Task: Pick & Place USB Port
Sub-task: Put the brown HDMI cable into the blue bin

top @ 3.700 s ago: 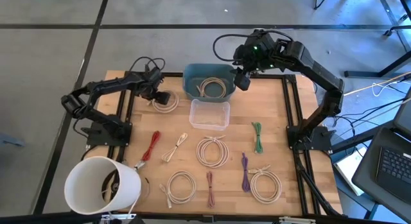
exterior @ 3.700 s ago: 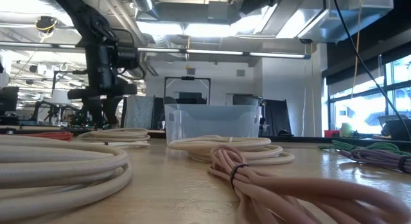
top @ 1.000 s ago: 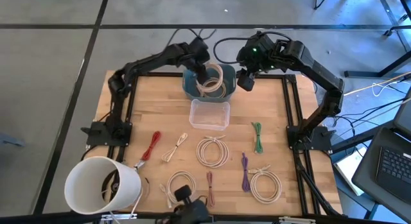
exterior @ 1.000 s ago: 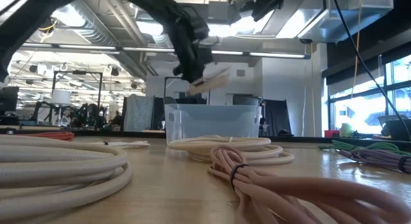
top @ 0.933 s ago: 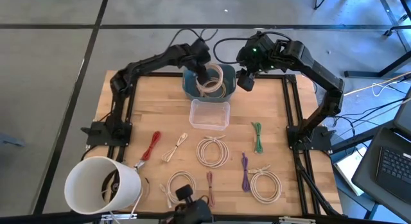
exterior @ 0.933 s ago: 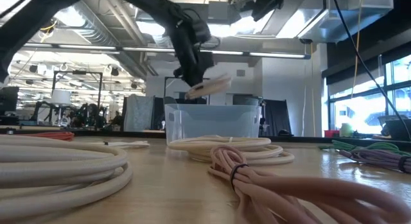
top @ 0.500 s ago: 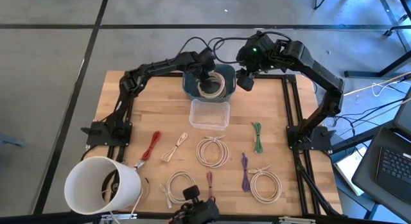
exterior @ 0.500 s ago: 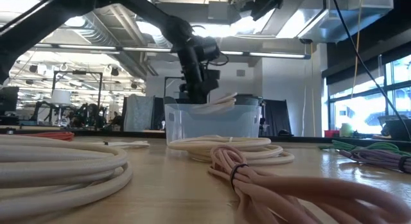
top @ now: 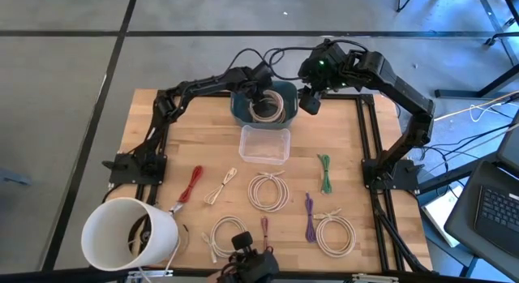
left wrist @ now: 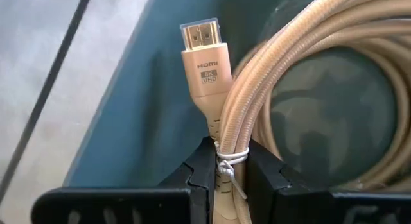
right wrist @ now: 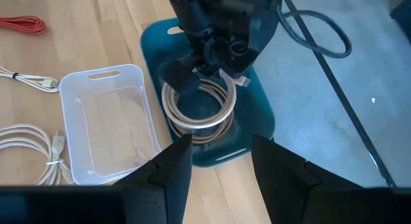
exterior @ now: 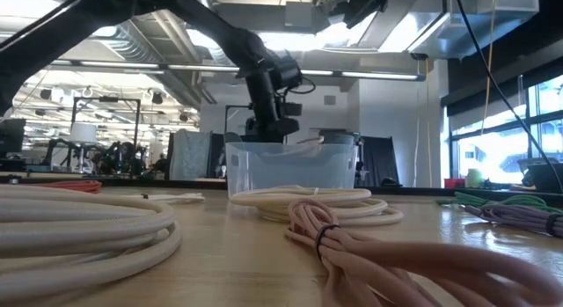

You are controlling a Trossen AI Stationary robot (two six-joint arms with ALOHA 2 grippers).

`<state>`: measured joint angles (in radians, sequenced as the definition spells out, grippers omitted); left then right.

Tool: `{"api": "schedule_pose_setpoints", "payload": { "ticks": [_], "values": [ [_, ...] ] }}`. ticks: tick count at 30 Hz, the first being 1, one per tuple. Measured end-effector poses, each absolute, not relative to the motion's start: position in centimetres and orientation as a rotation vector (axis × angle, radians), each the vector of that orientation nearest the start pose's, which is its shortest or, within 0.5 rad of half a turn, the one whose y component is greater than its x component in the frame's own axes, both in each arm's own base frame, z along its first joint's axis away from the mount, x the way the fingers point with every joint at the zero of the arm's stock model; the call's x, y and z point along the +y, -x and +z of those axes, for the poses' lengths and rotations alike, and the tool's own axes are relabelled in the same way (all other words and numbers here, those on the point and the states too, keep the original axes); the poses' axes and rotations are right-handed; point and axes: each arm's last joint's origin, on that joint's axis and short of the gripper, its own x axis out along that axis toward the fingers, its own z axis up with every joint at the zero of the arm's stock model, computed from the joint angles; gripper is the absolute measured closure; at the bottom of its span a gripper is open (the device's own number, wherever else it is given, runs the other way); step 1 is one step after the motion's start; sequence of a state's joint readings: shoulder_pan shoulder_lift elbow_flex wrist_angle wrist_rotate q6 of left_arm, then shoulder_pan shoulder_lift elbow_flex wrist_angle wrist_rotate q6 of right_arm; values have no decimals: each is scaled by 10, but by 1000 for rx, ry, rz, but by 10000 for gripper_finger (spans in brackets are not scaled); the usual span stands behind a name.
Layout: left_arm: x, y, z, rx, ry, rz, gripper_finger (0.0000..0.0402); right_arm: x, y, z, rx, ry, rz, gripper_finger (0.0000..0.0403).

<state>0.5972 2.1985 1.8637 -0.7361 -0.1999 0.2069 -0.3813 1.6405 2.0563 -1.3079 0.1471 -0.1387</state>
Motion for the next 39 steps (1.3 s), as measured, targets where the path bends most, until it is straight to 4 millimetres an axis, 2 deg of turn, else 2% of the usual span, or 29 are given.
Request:
{"api": "schedule_pose_setpoints", "payload": {
  "ticks": [11, 21, 29, 33, 39],
  "values": [
    [274, -394, 172, 1218, 42, 586, 358, -115, -276, 446, 929, 21, -429, 240],
    [272, -400, 163, 1231, 12, 599, 356, -115, -276, 446, 929, 24, -427, 240],
    [269, -404, 161, 1219, -5, 642, 241, -115, -275, 445, 933, 23, -426, 240],
    [264, -404, 169, 1223, -34, 621, 199, -115, -275, 445, 934, 23, -426, 240],
    [253, -398, 216, 1138, -52, 634, 173, -115, -275, 445, 936, 33, -421, 240]
  ]
}}
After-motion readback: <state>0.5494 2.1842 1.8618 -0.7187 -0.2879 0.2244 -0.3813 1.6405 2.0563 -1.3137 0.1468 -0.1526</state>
